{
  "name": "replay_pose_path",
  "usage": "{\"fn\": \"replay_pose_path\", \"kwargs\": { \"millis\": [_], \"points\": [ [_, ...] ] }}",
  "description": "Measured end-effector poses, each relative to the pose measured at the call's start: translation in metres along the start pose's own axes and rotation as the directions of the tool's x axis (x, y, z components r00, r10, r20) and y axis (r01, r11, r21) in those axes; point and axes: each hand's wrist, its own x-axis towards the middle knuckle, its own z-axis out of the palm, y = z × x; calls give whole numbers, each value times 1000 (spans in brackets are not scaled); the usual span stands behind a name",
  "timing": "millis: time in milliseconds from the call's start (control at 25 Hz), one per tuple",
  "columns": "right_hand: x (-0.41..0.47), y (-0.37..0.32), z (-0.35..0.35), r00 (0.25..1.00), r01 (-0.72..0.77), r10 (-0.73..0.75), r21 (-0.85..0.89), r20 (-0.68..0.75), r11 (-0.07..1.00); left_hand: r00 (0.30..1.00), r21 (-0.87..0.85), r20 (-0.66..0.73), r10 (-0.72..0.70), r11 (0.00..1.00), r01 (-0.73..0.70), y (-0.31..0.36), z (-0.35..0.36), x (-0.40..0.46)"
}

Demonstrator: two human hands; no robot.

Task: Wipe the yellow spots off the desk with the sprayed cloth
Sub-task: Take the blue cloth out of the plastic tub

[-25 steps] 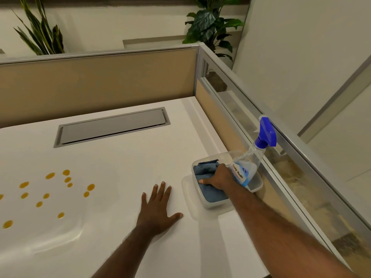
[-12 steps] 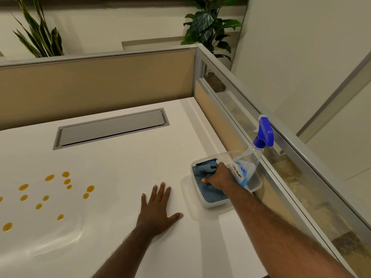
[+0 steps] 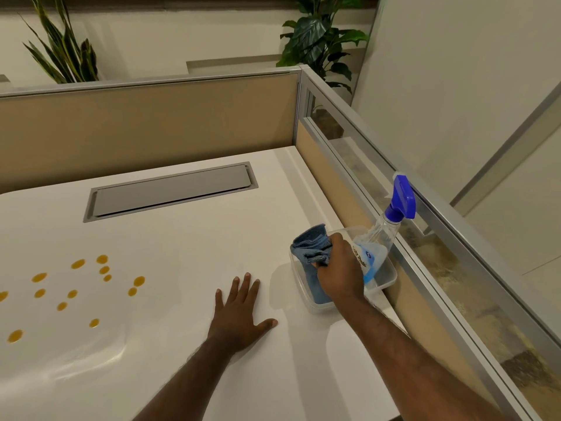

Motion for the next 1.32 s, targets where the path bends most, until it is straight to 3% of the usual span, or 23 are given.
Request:
{"fn": "replay_pose_path", "kwargs": {
  "millis": [160, 240, 280, 360, 400, 600, 680, 960, 1200, 1320],
  "points": [
    [-11, -23, -17, 958, 201, -206, -45, -202, 979, 1000, -38, -26, 8, 999, -9, 2, -12, 0],
    [-11, -38, -23, 901, 305, -318, -90, -295, 948, 991, -269, -129, -22, 963, -14, 7, -27, 1],
    [-10, -46, -23, 865, 367, -378, -99, -330, 925, 986, -482, -151, -77, 876, -6, 10, -41, 1],
    [-10, -61, -21, 795, 498, -500, -101, -343, 861, 978, -862, -128, -166, 507, -27, 20, -73, -3],
    [-10, -68, -19, 761, 562, -560, -101, -327, 821, 977, -936, -104, -188, 351, -32, 23, -89, -4],
    [-10, -88, -7, 620, 777, -767, -5, -165, 630, 993, -962, -52, -103, -263, -77, 13, -126, -13],
    [-7, -96, -3, 583, 811, -805, 16, -109, 585, 997, -916, -34, -69, -396, -58, 8, -123, -17],
    [-4, -123, 8, 546, 833, -837, -106, 0, 543, 973, -763, -24, -228, -626, -165, 10, -107, -19],
    [-14, -114, 14, 633, 764, -769, -88, -93, 639, 967, -700, -19, -253, -687, -193, 8, -110, -14],
    [-17, -106, 16, 619, 766, -769, -90, -161, 636, 976, -670, -30, -214, -721, -178, 5, -106, -11]
  ]
}}
